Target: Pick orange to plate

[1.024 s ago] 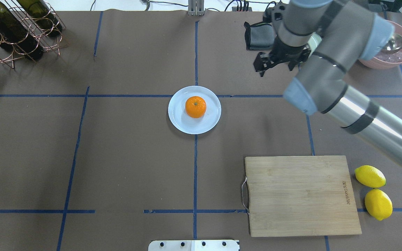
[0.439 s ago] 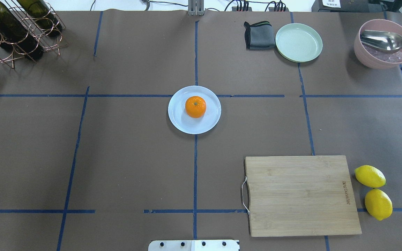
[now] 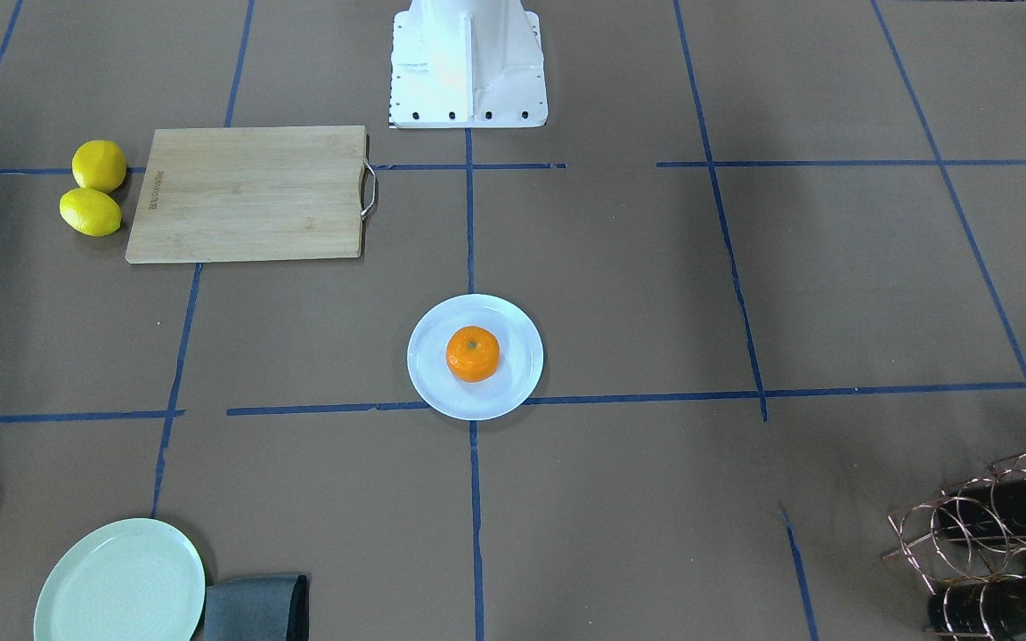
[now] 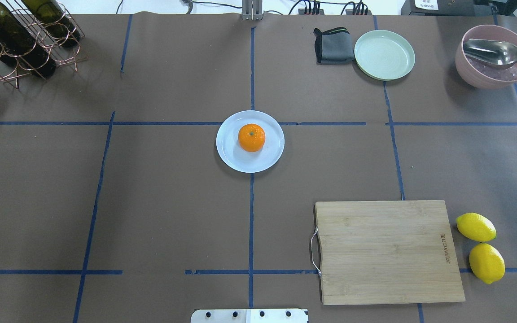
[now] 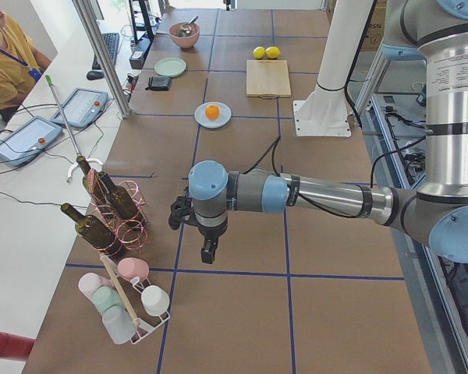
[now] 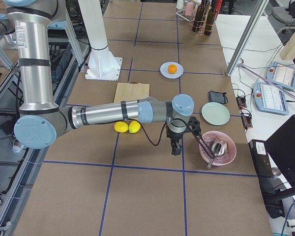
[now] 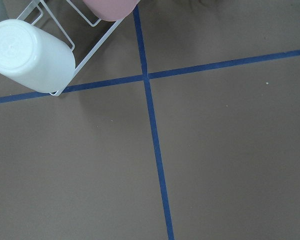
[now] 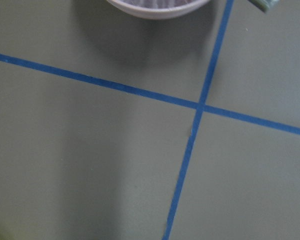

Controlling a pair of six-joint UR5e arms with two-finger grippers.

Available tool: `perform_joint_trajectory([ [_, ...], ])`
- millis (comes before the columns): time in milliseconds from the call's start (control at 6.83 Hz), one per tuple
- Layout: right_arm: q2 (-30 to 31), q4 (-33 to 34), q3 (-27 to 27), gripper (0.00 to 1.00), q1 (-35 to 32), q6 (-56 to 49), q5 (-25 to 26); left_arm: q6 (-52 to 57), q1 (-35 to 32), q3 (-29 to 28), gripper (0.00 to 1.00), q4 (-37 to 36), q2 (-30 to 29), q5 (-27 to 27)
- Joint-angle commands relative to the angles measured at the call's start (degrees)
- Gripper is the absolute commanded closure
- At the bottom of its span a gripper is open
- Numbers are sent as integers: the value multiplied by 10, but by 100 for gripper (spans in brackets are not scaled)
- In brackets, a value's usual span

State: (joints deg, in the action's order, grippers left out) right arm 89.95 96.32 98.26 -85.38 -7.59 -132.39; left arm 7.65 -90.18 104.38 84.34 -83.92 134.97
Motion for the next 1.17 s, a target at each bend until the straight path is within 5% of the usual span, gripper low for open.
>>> perform_joint_trajectory([
  [0, 52, -1, 19, 0, -35, 4, -14, 0, 0, 1, 0, -1, 1, -1],
  [1024, 70, -1, 53, 0, -37, 47, -15, 0, 0, 2, 0, 0, 1, -1],
])
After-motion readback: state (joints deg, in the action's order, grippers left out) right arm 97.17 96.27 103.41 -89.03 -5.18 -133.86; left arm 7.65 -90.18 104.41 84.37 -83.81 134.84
